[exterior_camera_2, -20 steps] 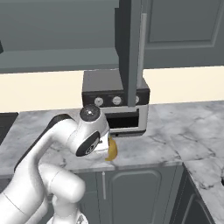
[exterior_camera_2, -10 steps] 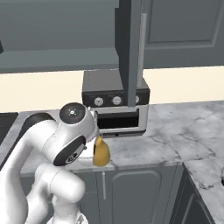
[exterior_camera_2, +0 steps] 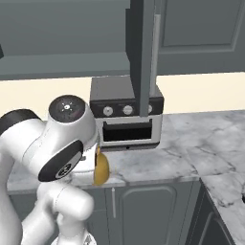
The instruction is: There is a tray on the dining counter. Grab the cup, mug, and pitcher and place them on the tray. The pitcher may be placed next to the tray if it cannot fit the tray.
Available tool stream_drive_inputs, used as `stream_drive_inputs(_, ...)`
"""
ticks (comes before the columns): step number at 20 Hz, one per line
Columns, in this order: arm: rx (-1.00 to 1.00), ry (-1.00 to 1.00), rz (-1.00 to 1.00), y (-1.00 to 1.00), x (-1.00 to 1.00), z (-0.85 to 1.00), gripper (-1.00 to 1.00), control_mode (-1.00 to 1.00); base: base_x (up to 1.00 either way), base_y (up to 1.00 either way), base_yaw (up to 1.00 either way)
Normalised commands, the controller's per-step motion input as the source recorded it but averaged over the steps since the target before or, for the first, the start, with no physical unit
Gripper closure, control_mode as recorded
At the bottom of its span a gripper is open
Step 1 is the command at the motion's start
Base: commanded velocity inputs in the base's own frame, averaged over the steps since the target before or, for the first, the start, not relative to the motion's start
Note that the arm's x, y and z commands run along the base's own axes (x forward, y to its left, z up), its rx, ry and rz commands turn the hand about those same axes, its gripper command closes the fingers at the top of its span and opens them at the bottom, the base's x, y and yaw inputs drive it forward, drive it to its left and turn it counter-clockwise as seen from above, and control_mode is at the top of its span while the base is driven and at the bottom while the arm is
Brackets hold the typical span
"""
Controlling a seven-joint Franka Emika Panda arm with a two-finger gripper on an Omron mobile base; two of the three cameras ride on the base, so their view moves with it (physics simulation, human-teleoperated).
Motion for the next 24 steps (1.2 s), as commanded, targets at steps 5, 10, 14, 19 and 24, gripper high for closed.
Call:
stream_drive_inputs(5, -0.02, -0.06, 0.15, 0.10, -0.67, 0.33, 1.00, -1.00, 0.00, 0.00, 0.00)
stream_drive_inputs(10, -0.05, -0.09, 0.10, 0.16, -0.46, 0.19, 1.00, -1.00, 0.00, 0.00, 0.00)
stream_drive_inputs(14, -0.03, -0.03, 0.05, 0.14, -0.24, 0.07, 1.00, 1.00, -0.30, 0.30, 0.05)
stream_drive_inputs(19, 0.00, 0.00, 0.00, 0.00, 0.00, 0.00, 1.00, 1.00, -0.71, 0.99, 0.06)
stream_drive_inputs(24, 0.00, 0.00, 0.00, 0.00, 0.00, 0.00, 1.00, 1.00, -0.95, 0.64, 0.02)
